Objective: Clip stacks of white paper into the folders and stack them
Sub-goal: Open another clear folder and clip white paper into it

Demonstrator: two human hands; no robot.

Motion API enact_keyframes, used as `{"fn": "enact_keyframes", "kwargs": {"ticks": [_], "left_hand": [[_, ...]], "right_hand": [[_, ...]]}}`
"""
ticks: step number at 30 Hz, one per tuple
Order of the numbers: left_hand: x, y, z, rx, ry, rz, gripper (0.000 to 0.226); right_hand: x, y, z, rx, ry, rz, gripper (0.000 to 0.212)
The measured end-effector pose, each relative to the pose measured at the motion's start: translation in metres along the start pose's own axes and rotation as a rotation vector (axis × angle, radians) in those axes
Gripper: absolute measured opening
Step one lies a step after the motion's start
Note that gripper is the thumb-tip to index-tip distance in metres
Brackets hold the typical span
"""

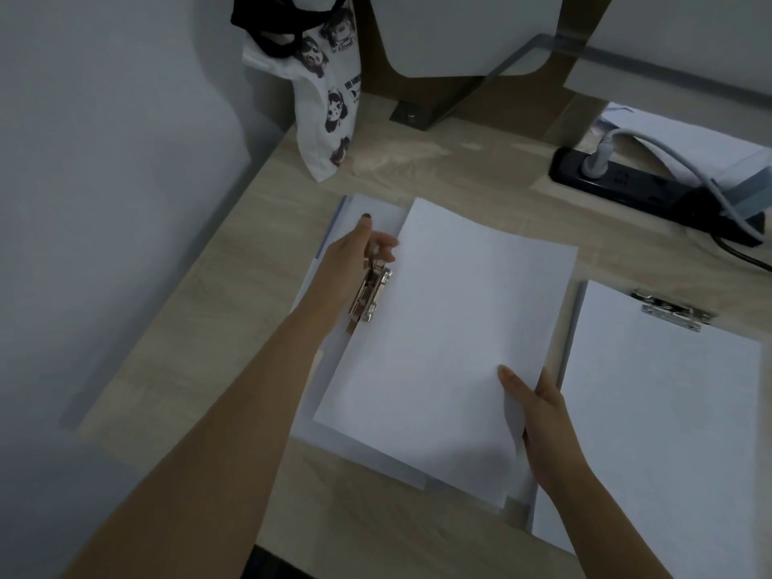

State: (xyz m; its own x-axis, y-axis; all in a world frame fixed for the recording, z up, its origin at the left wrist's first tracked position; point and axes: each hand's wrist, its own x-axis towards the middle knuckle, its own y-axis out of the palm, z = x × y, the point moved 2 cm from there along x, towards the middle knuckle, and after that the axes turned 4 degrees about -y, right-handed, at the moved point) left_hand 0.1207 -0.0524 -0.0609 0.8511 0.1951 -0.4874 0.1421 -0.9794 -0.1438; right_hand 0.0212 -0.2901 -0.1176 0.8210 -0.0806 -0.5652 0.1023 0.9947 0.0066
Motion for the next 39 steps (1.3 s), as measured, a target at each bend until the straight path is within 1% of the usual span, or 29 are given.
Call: {"fn": "enact_keyframes", "kwargs": {"ticks": [1, 4, 6, 7, 9, 12, 14, 16, 21, 24, 26, 28, 29, 30, 31, 32, 33, 34, 37, 39], "left_hand": [[-0.008, -0.004, 0.003, 0.012, 0.024, -0.029, 0.038], [-0.030, -0.017, 0.024, 0.085, 0.062, -0.089, 0.014], [-0.038, -0.024, 0.034, 0.067, -0.038, -0.044, 0.007], [-0.041, -0.025, 0.035, 0.066, -0.097, -0.003, 0.012], [-0.041, -0.027, 0.033, 0.157, -0.194, 0.060, 0.025], [-0.039, -0.031, 0.031, 0.254, -0.325, 0.045, 0.031], [-0.036, -0.033, 0.032, 0.292, -0.380, 0.047, 0.037], [-0.034, -0.033, 0.031, 0.314, -0.392, 0.064, 0.042], [-0.036, -0.038, 0.029, 0.232, -0.400, 0.115, 0.045], [-0.037, -0.040, 0.029, 0.238, -0.398, 0.145, 0.045], [-0.038, -0.041, 0.029, 0.246, -0.398, 0.188, 0.054], [-0.041, -0.042, 0.031, 0.263, -0.408, 0.245, 0.068], [-0.042, -0.043, 0.033, 0.273, -0.418, 0.276, 0.068], [-0.043, -0.043, 0.035, 0.270, -0.425, 0.303, 0.059], [-0.045, -0.043, 0.037, 0.252, -0.431, 0.321, 0.045], [-0.046, -0.042, 0.039, 0.239, -0.426, 0.324, 0.031], [-0.046, -0.041, 0.041, 0.234, -0.402, 0.308, 0.021], [-0.047, -0.040, 0.043, 0.234, -0.371, 0.280, 0.019], [-0.048, -0.036, 0.048, 0.199, -0.292, 0.195, 0.025], [-0.049, -0.034, 0.053, 0.194, -0.251, 0.151, 0.018]], "right_hand": [[0.000, 0.000, 0.000, 0.001, -0.001, -0.001, 0.036], [0.001, 0.000, -0.001, 0.003, 0.000, 0.000, 0.037], [0.002, 0.000, -0.002, 0.003, -0.003, 0.000, 0.037], [0.002, 0.000, -0.002, 0.004, -0.002, 0.000, 0.038], [0.003, 0.000, -0.003, 0.013, 0.004, -0.002, 0.039], [0.003, -0.001, -0.003, 0.029, 0.020, 0.004, 0.039], [0.003, -0.002, -0.003, 0.040, 0.025, 0.014, 0.037], [0.004, -0.002, -0.003, 0.053, 0.028, 0.018, 0.036], [0.005, -0.002, -0.002, 0.078, 0.045, 0.015, 0.035], [0.005, -0.002, -0.001, 0.081, 0.038, 0.025, 0.036], [0.005, -0.003, -0.001, 0.080, 0.036, 0.020, 0.036], [0.005, -0.003, -0.001, 0.073, 0.037, 0.016, 0.035], [0.004, -0.002, -0.002, 0.070, 0.036, 0.015, 0.034], [0.004, -0.002, -0.002, 0.066, 0.033, 0.013, 0.032], [0.004, -0.003, -0.002, 0.060, 0.028, 0.011, 0.030], [0.003, -0.003, -0.002, 0.052, 0.023, 0.008, 0.028], [0.003, -0.003, -0.003, 0.044, 0.018, 0.006, 0.027], [0.003, -0.004, -0.003, 0.037, 0.014, 0.005, 0.026], [0.003, -0.004, -0.003, 0.038, 0.014, -0.001, 0.027], [0.003, -0.004, -0.003, 0.037, 0.020, -0.006, 0.032]]}}
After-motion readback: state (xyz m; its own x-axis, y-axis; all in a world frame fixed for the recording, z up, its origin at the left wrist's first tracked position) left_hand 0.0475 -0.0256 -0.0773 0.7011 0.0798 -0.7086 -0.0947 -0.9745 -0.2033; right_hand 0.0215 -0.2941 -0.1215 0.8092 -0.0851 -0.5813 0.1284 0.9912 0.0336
